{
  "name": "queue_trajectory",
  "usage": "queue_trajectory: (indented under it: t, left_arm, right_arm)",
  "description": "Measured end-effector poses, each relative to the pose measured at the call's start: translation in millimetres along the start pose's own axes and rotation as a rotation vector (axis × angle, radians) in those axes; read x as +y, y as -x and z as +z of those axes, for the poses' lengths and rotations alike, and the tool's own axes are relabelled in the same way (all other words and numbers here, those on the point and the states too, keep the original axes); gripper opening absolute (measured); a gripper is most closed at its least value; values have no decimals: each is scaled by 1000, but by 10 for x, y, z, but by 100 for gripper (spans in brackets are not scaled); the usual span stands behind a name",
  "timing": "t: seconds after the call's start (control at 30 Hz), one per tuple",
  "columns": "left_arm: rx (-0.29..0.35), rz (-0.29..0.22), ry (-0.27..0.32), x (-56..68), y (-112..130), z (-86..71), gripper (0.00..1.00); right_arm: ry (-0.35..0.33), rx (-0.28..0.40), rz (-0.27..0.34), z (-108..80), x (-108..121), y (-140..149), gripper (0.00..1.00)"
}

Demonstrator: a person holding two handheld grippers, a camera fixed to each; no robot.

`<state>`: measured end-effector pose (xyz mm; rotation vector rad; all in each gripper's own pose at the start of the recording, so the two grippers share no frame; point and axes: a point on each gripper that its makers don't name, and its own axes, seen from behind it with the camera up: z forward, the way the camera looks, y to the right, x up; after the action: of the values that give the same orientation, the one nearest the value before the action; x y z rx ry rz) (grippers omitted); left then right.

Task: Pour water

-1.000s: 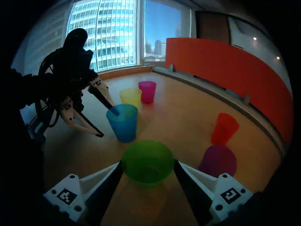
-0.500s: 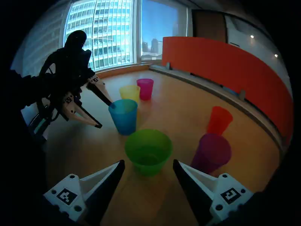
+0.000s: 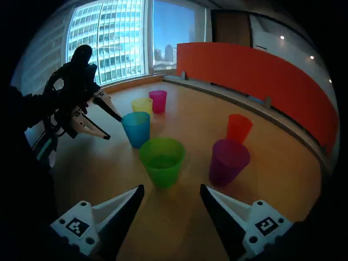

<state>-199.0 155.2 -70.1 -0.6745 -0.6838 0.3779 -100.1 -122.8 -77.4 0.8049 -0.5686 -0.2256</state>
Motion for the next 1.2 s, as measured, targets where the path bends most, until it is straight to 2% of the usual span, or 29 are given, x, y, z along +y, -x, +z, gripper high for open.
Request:
queue_trajectory:
  t: [0.27,0.67,1.0,1.2]
  left_arm:
    - [18,-29,-36,-97,-13,-57,100]
    - [120,-138,-178,-494,-57,-197,100]
    - [266,-209,-319,-836,-258,-407,100]
    - [362,-227,-400,-998,-410,-556,100]
  right_arm:
    - [47,21,26,-81,79,0,99]
    - [204,87,126,-199,402,-27,99]
    - [345,197,210,-371,714,-208,99]
    - [437,287,240,-484,905,-381,99]
